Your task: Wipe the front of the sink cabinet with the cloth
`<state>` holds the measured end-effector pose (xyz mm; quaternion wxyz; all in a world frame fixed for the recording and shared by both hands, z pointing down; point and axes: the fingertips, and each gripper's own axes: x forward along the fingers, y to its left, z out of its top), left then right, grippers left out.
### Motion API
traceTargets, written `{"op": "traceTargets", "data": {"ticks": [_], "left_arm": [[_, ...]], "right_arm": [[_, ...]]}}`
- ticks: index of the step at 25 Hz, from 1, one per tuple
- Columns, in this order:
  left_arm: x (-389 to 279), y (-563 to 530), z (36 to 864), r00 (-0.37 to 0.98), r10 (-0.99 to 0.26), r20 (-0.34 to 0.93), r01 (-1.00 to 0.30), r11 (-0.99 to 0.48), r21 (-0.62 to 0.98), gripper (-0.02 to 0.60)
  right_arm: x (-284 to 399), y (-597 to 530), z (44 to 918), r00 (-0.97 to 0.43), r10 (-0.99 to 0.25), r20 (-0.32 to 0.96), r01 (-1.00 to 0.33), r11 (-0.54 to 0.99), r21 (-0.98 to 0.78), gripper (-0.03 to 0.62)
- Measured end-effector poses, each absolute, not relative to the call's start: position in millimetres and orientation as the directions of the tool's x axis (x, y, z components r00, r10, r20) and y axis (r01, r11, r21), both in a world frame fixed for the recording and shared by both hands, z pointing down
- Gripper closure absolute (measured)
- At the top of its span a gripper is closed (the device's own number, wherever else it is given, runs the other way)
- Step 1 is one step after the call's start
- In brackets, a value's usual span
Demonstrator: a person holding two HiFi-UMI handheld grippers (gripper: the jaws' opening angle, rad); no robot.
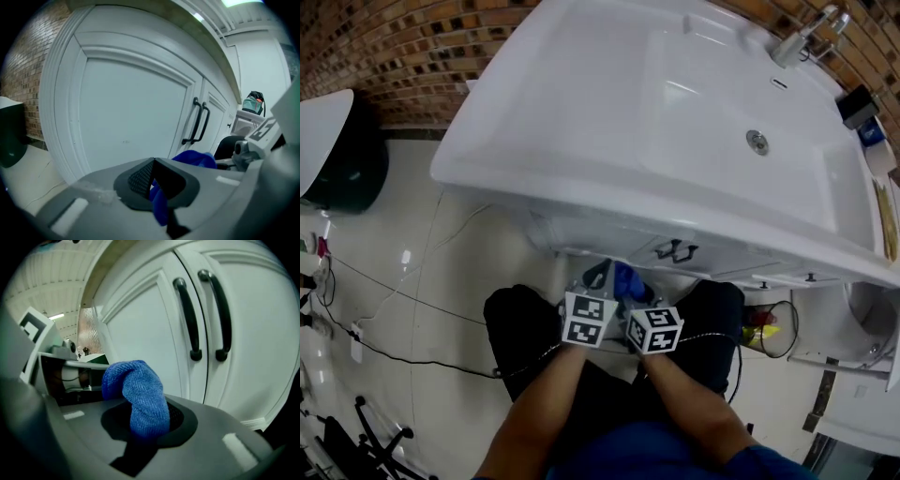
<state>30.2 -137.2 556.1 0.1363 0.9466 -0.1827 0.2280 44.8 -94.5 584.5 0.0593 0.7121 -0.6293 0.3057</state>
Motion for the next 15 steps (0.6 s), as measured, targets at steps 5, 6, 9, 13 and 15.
{"op": "traceTargets", "data": {"ticks": [5,6,9,13,15], "left_arm": [[33.6,-116.1,514.1,0.893,-0.29,0.344,-0.348,-0.929,0.122,0.581],[34.4,-112.3,505.0,0.904,-0.292,0.311,-0.338,-0.935,0.105,0.581],[34.2,-101.1,483.5,0.924,-0.305,0.23,-0.323,-0.946,0.042,0.581],[36.3,-98.5,476.3,0.921,-0.326,0.214,-0.328,-0.944,-0.027,0.583],[37.4,-102.3,478.6,0.917,-0.33,0.225,-0.334,-0.942,-0.022,0.583]], "right_arm": [[60.5,-70.5,526.1,0.095,-0.911,0.401,-0.939,-0.216,-0.269,0.514],[66.0,-68.9,508.7,0.113,-0.925,0.363,-0.941,-0.217,-0.259,0.514],[78.9,-65.9,456.5,0.16,-0.955,0.251,-0.946,-0.22,-0.237,0.514],[97.1,-69.0,395.7,0.22,-0.968,0.119,-0.948,-0.24,-0.209,0.514],[106.8,-75.0,380.1,0.244,-0.965,0.091,-0.947,-0.258,-0.192,0.514]]}}
